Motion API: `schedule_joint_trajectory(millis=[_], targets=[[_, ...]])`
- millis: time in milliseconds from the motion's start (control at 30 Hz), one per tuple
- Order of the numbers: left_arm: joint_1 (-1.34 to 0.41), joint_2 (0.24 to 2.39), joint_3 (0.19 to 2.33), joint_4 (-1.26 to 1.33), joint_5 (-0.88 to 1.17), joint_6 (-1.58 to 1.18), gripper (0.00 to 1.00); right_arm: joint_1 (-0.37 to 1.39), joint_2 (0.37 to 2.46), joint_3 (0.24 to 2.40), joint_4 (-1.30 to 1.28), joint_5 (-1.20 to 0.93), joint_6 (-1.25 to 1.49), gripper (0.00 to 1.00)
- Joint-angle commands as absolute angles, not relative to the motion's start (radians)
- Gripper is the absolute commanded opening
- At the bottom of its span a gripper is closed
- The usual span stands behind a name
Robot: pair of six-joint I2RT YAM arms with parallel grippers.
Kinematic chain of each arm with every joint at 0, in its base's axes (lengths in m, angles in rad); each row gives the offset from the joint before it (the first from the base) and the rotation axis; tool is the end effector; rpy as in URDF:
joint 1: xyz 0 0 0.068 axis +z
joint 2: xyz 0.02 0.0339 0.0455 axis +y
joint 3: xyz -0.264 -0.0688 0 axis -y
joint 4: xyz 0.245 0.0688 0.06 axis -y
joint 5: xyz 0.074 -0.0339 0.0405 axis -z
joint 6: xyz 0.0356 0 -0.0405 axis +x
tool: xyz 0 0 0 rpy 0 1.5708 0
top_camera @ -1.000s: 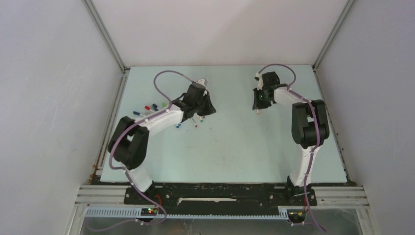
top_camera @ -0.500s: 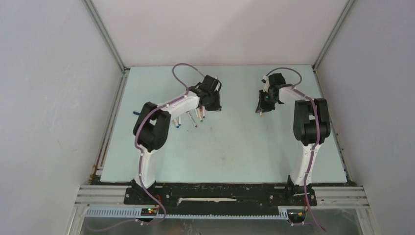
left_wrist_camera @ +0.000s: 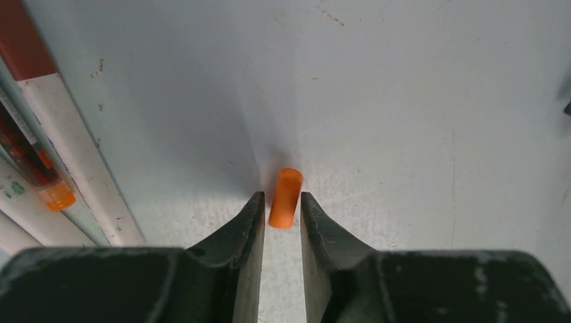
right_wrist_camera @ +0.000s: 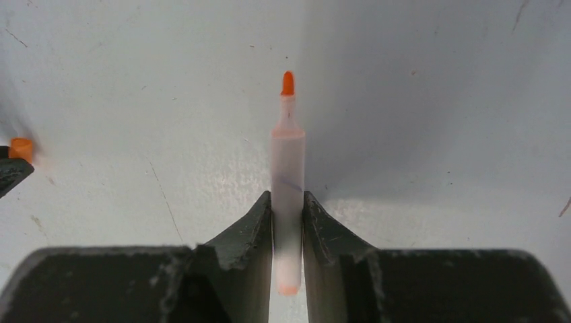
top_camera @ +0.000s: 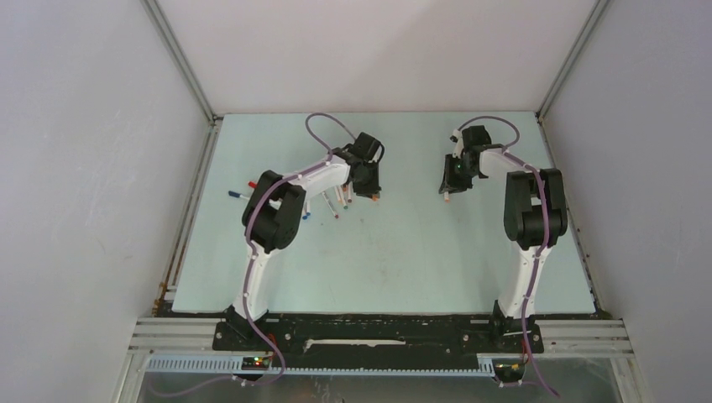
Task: Open the pen caps
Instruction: Place the pen cap at the center of the board, then pick up the pen from the center of the board.
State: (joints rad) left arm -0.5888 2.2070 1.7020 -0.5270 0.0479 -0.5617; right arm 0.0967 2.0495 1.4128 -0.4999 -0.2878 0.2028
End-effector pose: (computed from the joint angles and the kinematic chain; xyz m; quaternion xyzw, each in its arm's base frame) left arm 0.3953 -0.2661 0.1658 0.0194 0.9635 -0.1641 0.2107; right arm 0.4168 0.0506 0.1523 0.0204 0.9667 0.1703 0.1899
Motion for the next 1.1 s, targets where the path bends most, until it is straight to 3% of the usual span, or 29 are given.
schedule_joint_trajectory(millis=[0,200,433,667,833,933,1067], targets=[[-0.583,2.222,1.761,-0.545,0.042,-0.534,0.29,0.087,2.051,1.438,-0.499,-0.299,0.208,0.24],[-0.583,2.206,1.767,-0.550,0.034,-0.528,0.37,0.082,2.047,1.437,-0.500,-0.306,0.201,0.33],[-0.588,2.043,1.710,-0.518,0.024,-0.494,0.46,0.084,1.992,1.437,-0.509,-0.342,0.144,0.35],[-0.600,1.724,1.452,-0.359,-0.012,-0.447,0.54,0.080,1.853,1.421,-0.549,-0.407,0.035,0.40],[-0.603,1.475,1.184,-0.219,-0.084,-0.451,0.58,0.054,1.705,1.389,-0.668,-0.673,-0.226,0.40],[-0.602,1.325,1.025,-0.155,-0.130,-0.456,0.65,0.046,1.582,1.337,-0.724,-0.774,-0.356,0.41],[-0.598,1.184,0.864,-0.051,-0.202,-0.459,0.84,0.034,1.396,1.199,-0.665,-0.836,-0.418,0.41]])
